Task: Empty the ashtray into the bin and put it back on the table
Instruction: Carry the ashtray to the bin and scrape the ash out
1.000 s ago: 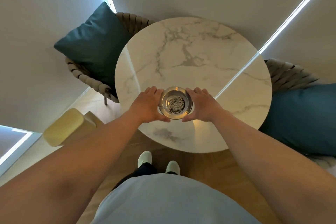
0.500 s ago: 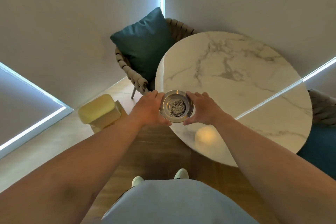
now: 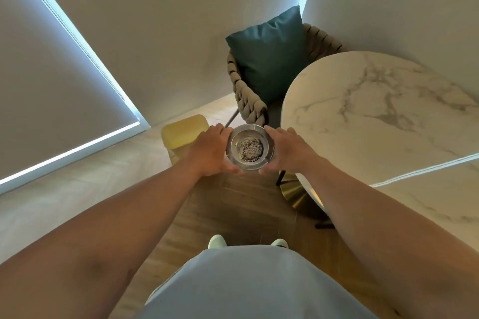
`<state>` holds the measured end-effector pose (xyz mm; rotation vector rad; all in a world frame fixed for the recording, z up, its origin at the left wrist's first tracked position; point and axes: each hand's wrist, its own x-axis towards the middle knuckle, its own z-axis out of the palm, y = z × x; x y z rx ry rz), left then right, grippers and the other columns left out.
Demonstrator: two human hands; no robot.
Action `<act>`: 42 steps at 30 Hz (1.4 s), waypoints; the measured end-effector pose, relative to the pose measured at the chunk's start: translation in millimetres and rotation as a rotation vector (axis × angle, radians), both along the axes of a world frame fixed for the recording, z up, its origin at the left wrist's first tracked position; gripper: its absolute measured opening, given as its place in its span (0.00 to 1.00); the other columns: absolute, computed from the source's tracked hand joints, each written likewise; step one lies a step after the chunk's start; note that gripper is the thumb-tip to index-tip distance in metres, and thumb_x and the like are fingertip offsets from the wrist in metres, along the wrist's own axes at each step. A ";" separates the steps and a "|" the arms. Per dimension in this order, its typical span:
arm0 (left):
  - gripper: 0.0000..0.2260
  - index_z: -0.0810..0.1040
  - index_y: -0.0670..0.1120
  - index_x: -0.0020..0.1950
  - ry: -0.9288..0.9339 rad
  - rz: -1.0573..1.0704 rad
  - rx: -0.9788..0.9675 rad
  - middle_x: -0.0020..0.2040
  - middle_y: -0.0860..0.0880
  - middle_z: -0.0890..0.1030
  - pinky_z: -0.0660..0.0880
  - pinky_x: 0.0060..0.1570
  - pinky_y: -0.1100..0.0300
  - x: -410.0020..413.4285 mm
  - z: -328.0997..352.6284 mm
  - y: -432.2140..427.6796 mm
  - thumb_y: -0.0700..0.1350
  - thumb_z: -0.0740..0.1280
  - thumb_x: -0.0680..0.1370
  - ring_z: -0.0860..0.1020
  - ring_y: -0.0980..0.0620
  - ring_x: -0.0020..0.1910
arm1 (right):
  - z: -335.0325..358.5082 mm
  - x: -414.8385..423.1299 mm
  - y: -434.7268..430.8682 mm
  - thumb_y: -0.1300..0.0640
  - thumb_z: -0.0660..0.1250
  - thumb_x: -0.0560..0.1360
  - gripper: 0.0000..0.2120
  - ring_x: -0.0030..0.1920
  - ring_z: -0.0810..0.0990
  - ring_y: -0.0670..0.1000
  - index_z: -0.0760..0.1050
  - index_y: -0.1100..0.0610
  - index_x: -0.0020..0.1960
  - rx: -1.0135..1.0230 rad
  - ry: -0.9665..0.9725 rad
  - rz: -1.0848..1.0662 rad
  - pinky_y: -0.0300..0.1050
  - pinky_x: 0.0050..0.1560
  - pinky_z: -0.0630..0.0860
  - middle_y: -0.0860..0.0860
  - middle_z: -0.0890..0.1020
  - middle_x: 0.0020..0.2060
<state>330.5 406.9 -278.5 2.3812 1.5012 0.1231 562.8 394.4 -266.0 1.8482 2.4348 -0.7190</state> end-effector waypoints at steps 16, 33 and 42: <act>0.48 0.66 0.48 0.67 -0.043 0.246 -0.070 0.56 0.49 0.72 0.72 0.53 0.52 -106.8 -11.0 -30.9 0.73 0.72 0.54 0.70 0.50 0.53 | -18.7 -107.4 26.8 0.33 0.78 0.58 0.50 0.62 0.71 0.54 0.61 0.48 0.72 -0.017 0.003 0.220 0.59 0.63 0.72 0.49 0.76 0.63; 0.47 0.66 0.49 0.67 -0.071 0.480 -0.114 0.57 0.50 0.72 0.71 0.53 0.55 -95.3 -15.9 -12.2 0.71 0.74 0.55 0.70 0.51 0.53 | -21.5 -111.3 94.8 0.35 0.79 0.59 0.50 0.62 0.72 0.55 0.61 0.50 0.73 -0.112 0.037 0.438 0.57 0.64 0.71 0.51 0.77 0.62; 0.46 0.67 0.50 0.65 -0.070 0.541 -0.111 0.56 0.51 0.73 0.73 0.52 0.55 -81.7 -20.3 15.1 0.71 0.73 0.54 0.71 0.52 0.52 | -27.9 -104.0 133.1 0.35 0.80 0.57 0.48 0.58 0.74 0.54 0.63 0.48 0.69 -0.144 0.046 0.476 0.57 0.59 0.76 0.50 0.78 0.58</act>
